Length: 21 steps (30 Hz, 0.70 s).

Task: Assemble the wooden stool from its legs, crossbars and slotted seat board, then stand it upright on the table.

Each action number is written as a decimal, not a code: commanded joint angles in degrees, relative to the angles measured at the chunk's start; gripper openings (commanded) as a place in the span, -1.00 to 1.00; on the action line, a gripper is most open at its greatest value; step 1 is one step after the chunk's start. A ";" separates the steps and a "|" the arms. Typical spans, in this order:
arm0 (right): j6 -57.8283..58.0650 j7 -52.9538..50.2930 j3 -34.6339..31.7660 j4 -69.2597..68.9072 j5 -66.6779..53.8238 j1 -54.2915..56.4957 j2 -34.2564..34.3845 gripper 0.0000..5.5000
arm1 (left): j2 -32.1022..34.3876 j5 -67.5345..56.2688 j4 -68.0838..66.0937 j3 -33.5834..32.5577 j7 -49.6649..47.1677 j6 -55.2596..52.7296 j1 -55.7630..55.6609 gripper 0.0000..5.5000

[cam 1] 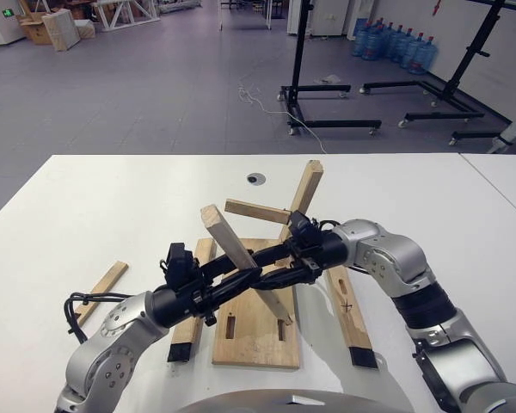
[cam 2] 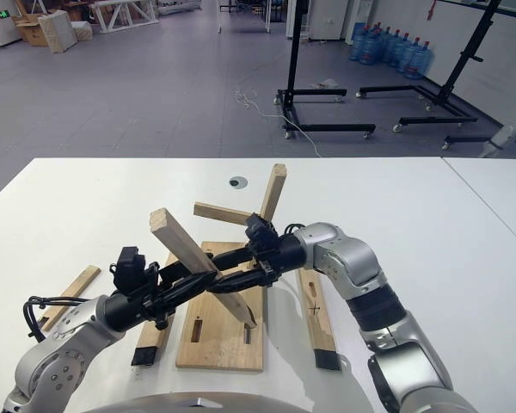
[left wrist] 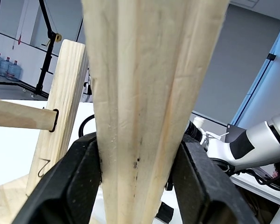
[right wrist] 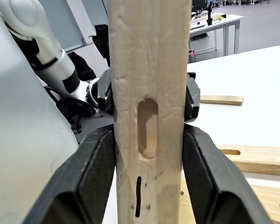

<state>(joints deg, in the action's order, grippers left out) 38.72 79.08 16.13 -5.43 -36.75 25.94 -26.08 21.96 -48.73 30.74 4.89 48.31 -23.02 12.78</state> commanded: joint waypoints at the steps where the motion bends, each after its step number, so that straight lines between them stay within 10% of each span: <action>1: 0.18 -0.94 -4.53 0.00 -1.53 2.44 -1.82 -0.27 | 0.69 -0.54 -0.20 -0.76 1.03 0.12 1.87 -0.25; 6: 1.43 -3.06 -4.82 0.59 -1.54 2.76 -0.98 -0.27 | 0.13 -1.02 -0.29 -1.57 1.14 1.25 2.04 -0.26; 14: 2.79 -5.84 -7.70 -2.09 -2.51 -0.09 -3.61 0.33 | 3.78 -3.04 -2.80 -12.83 2.39 3.37 0.18 -0.27; 21: 3.68 -15.57 -17.03 -9.48 -10.33 0.39 0.49 0.34 | 8.84 -1.51 -10.86 -21.62 3.74 4.33 -6.01 -0.27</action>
<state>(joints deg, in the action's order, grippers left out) 41.38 66.45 2.18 -12.13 -43.79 24.74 -26.86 28.72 -50.60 22.34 -14.97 51.63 -18.33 8.95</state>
